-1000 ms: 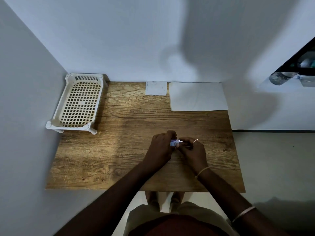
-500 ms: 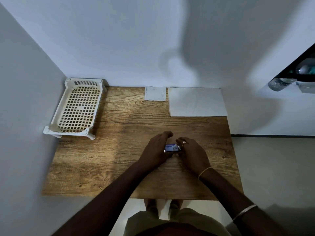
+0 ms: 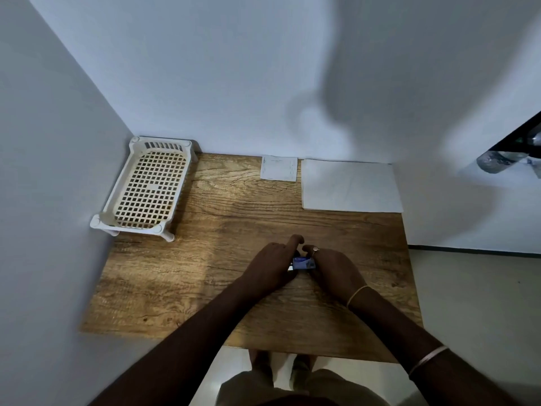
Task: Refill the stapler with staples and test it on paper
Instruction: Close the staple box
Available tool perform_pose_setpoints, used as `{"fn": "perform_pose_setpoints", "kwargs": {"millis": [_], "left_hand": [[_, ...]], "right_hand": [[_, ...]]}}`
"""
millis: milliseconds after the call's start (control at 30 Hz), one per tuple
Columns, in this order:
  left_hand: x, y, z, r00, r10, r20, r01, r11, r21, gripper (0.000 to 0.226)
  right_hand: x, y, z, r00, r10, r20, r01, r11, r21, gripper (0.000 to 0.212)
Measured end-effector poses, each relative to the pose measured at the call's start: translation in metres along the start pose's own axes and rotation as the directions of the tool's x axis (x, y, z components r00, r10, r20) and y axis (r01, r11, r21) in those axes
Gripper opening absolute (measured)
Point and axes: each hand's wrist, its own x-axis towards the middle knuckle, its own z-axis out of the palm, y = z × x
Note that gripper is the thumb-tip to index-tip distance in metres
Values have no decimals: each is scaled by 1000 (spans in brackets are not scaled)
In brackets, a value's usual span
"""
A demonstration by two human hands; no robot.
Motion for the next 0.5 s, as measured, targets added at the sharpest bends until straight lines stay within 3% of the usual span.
{"fn": "perform_pose_setpoints", "kwargs": {"millis": [200, 500], "left_hand": [[-1, 1, -2, 1000, -20, 2, 21, 999, -31, 61], [-7, -28, -50, 996, -42, -80, 36, 996, -85, 56]], "right_hand": [[3, 2, 1, 999, -9, 38, 9, 1000, 16, 48], [46, -33, -15, 996, -90, -22, 91, 994, 57, 48]]}}
